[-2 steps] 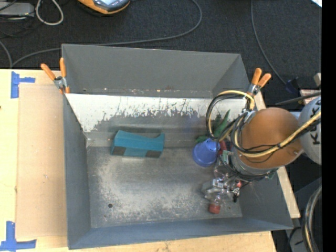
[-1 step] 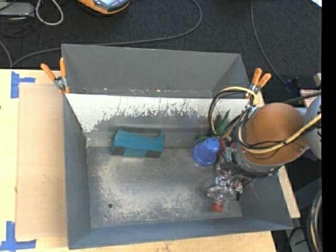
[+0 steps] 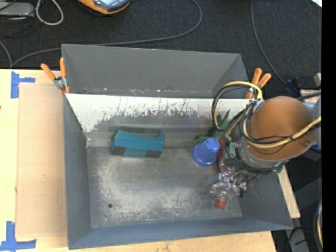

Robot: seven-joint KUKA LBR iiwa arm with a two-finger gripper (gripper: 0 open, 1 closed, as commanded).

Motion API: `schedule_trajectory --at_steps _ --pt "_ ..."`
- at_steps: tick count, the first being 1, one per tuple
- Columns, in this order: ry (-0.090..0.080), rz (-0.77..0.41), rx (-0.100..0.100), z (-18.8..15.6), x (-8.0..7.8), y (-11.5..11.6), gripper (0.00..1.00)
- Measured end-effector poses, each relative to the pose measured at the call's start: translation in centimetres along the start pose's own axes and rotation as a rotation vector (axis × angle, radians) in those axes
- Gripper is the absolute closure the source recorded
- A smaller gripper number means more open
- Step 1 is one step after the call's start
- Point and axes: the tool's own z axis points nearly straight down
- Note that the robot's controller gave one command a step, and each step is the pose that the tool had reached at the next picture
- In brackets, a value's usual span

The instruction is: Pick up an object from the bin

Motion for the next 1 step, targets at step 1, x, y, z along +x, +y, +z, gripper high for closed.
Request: schedule_trajectory --at_steps 1 --pt "0.000 0.000 0.000 -2.41 -0.06 0.09 1.00"
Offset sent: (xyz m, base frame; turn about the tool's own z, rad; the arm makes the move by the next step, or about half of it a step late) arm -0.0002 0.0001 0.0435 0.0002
